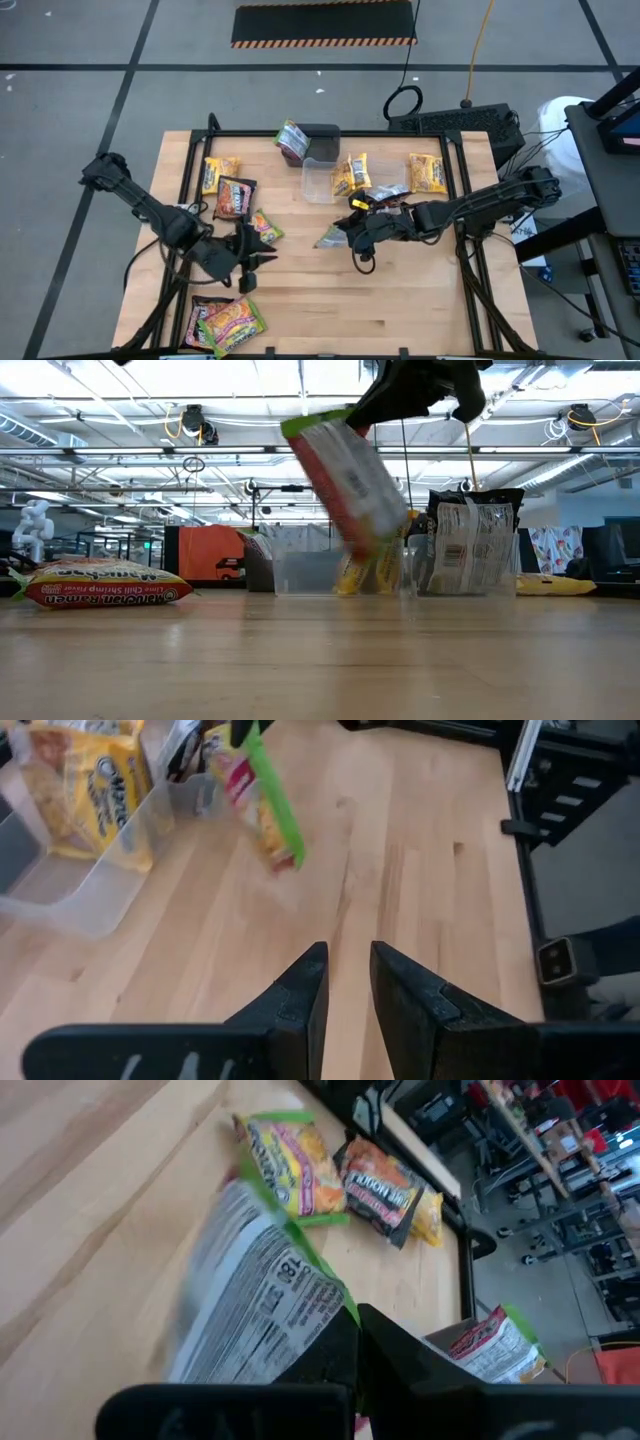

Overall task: Sort Maruchan noodles
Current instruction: Put the green noodle pack into the black bin

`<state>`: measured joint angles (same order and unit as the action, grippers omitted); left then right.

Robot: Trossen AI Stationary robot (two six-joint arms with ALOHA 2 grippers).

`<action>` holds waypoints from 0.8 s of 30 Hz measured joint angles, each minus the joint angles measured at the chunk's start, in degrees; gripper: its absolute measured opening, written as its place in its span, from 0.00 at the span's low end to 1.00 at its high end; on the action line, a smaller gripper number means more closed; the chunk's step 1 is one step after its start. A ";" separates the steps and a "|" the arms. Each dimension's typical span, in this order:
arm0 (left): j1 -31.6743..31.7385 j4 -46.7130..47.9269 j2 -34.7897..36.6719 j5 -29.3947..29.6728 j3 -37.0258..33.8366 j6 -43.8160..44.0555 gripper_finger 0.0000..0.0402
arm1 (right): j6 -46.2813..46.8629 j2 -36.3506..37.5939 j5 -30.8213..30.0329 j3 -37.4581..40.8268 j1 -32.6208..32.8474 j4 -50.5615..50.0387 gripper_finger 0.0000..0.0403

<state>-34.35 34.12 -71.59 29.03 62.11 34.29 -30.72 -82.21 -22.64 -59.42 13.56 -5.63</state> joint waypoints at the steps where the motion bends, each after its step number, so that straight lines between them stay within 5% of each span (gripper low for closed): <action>1: 0.49 -1.15 -0.98 -0.46 0.00 -1.54 0.21 | -0.11 0.00 0.00 -0.01 0.00 0.48 0.00; 15: 6.92 -8.20 -11.43 -0.70 -0.04 -17.86 0.21 | -1.49 0.00 0.01 -0.04 0.02 1.09 0.00; 24: 10.52 -11.55 -12.59 -0.49 -0.02 -19.64 0.21 | -1.49 0.02 0.03 -0.04 0.02 1.05 0.00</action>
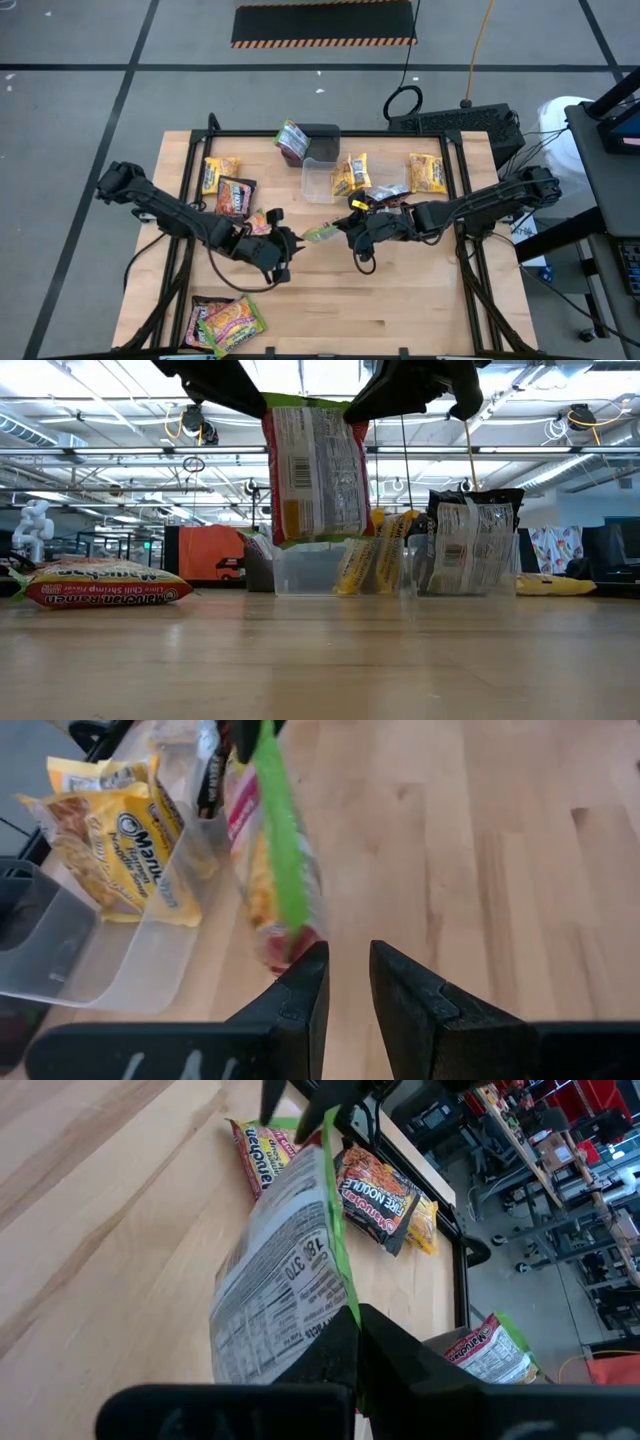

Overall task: Sort Maruchan noodles
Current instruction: Put the green noodle pack into the black bin

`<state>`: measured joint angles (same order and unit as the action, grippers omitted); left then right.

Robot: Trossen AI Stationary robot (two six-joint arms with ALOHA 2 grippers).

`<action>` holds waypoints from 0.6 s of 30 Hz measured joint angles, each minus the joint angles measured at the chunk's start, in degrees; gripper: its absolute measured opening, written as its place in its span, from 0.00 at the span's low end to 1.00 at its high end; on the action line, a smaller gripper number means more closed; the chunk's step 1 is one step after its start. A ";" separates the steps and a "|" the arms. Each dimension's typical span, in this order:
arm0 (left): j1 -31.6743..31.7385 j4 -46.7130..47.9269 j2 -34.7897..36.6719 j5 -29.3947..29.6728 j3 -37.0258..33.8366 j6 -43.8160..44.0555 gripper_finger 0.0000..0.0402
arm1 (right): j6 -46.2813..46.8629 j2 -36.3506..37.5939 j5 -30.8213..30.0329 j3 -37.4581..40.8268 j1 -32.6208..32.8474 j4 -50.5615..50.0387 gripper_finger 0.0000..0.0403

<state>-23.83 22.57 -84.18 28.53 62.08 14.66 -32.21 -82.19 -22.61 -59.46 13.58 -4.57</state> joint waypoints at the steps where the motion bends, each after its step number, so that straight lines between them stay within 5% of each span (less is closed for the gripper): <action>1: 0.21 -0.22 0.00 -0.02 0.00 -0.12 0.21 | 0.00 0.00 -0.02 0.00 0.00 0.01 0.00; 18: -1.06 -0.69 0.62 1.09 0.04 -6.05 0.21 | 0.00 0.02 0.00 0.00 0.00 -0.38 0.00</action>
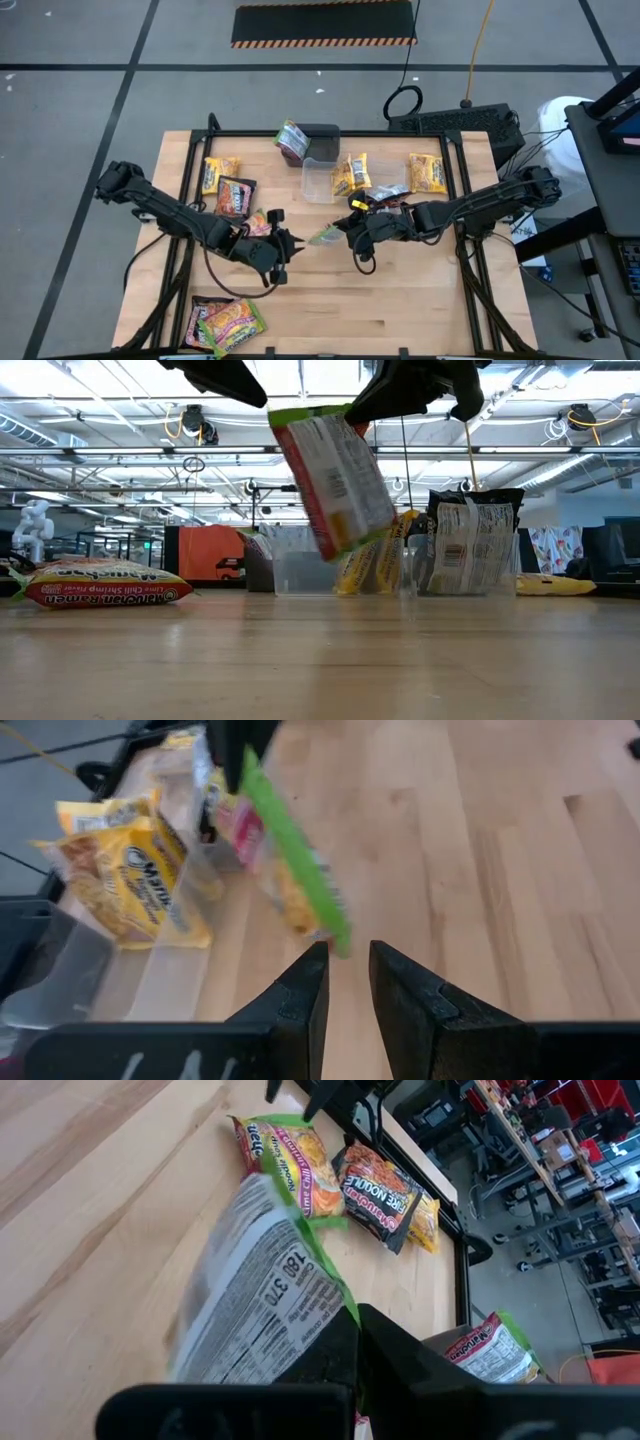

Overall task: Sort Maruchan noodles
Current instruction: Put the green noodle pack into the black bin

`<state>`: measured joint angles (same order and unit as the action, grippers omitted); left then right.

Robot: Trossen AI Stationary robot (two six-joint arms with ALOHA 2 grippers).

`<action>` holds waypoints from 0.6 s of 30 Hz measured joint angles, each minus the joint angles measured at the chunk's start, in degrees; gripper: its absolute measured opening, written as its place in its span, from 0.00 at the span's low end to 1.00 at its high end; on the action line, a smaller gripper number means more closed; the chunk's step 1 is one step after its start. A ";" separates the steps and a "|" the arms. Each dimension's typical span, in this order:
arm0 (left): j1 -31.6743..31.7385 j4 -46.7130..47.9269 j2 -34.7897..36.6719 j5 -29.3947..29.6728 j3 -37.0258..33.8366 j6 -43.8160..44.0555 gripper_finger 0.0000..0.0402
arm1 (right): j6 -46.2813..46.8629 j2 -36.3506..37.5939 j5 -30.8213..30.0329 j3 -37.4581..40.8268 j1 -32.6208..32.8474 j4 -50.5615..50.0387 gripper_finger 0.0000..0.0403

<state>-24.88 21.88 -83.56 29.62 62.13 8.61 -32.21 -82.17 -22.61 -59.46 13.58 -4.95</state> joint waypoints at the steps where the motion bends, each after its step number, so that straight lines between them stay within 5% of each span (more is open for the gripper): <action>1: 0.00 -0.01 0.01 0.41 0.00 -0.18 0.21 | 0.00 0.00 0.00 0.00 0.00 -0.04 0.00; 18: 4.19 0.16 -0.60 -2.75 0.00 0.32 0.21 | 0.00 0.00 0.00 0.00 0.02 -0.04 0.00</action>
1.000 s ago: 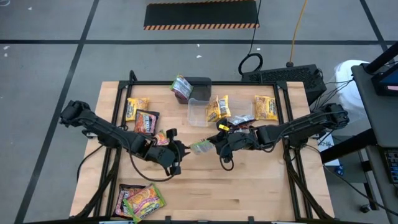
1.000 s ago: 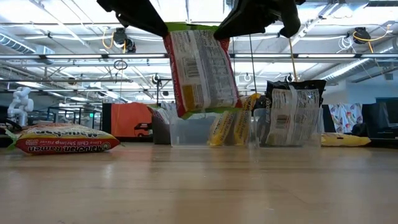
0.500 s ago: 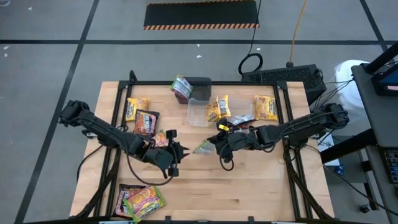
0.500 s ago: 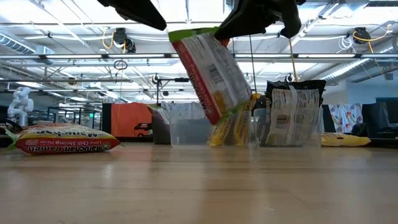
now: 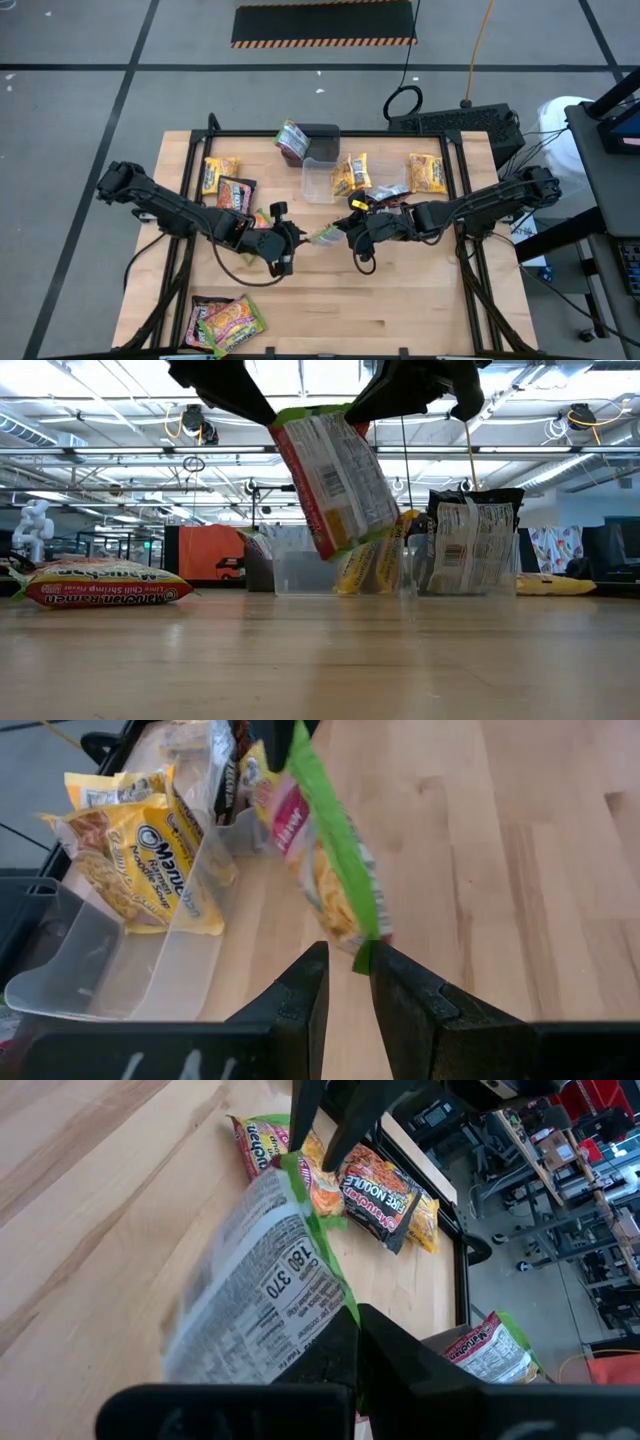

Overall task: Sort Maruchan noodles
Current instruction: Put the green noodle pack into the black bin

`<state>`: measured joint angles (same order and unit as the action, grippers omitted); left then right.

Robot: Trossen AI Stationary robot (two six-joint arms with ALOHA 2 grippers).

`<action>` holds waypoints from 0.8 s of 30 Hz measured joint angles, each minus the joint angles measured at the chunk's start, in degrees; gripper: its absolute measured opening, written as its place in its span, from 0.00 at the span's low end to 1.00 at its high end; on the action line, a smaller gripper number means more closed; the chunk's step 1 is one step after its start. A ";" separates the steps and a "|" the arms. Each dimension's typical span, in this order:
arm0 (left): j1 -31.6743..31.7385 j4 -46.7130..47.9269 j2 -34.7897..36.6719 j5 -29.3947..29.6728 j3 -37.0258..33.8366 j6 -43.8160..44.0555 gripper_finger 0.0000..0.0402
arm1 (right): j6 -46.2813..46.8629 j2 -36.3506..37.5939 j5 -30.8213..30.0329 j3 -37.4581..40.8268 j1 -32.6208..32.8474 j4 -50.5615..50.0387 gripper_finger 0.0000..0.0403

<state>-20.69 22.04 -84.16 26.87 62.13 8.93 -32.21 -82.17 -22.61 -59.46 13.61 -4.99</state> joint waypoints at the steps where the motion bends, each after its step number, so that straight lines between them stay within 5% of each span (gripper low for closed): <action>1: 0.32 -0.34 0.00 -0.28 0.00 0.01 0.21 | 0.00 0.00 0.00 0.00 0.00 0.02 0.00; 24: 2.04 -5.37 0.02 -7.99 0.00 3.81 0.21 | -0.20 0.00 0.02 0.00 -0.02 0.04 0.00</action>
<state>-18.65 16.67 -84.14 18.88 62.13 12.74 -32.40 -82.17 -22.59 -59.46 13.58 -4.95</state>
